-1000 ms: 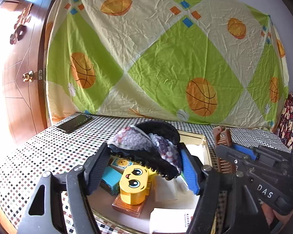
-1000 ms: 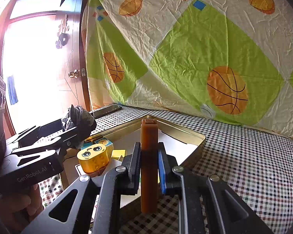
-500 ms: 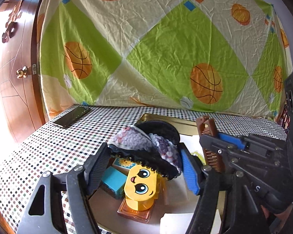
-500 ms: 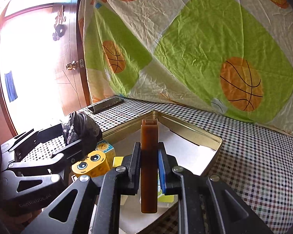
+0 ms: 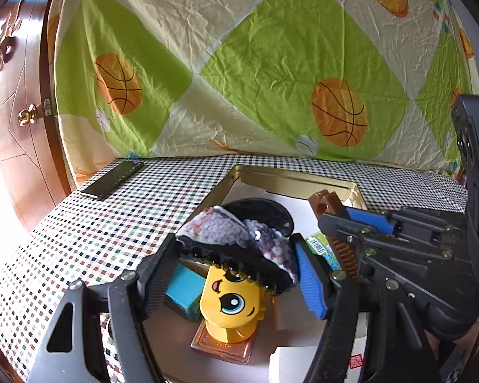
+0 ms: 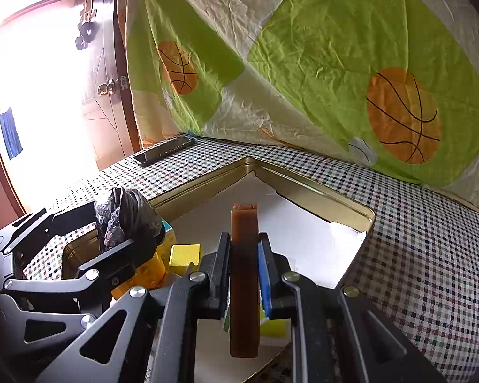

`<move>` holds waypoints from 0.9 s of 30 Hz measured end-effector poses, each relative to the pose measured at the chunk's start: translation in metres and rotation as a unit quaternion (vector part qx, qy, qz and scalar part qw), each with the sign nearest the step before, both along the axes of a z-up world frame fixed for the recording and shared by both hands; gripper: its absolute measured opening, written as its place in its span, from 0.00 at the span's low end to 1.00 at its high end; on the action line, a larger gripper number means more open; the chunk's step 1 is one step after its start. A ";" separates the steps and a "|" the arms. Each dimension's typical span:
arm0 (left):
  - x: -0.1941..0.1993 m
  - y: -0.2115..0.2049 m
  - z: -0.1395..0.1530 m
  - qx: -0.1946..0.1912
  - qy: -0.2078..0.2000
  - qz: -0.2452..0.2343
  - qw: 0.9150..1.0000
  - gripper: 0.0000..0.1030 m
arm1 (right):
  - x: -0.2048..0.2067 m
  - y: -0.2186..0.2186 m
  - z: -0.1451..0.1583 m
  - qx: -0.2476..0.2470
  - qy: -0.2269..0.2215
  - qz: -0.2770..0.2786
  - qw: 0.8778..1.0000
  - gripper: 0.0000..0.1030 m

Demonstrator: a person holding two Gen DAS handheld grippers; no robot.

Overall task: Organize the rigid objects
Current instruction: 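Release the black item into the tin with the left tool while the right tool releases the brush, then withdraw both open tools from the tin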

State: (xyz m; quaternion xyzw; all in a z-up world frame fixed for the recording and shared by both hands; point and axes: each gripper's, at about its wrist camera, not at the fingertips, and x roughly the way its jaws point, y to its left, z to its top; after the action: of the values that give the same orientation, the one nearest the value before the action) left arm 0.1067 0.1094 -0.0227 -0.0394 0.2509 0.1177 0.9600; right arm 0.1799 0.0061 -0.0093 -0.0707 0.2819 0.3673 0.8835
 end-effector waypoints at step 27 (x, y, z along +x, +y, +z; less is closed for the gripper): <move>-0.058 0.009 0.044 -0.003 -0.072 0.026 0.997 1.00 | -0.052 -0.049 0.048 0.069 -0.055 -0.053 0.995 0.79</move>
State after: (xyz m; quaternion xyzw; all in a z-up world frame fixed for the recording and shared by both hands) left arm 0.0491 0.1185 0.0211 -0.0571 0.1808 0.1389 0.9720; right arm 0.1277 -0.0425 0.0384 -0.0141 0.2104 0.3346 0.9185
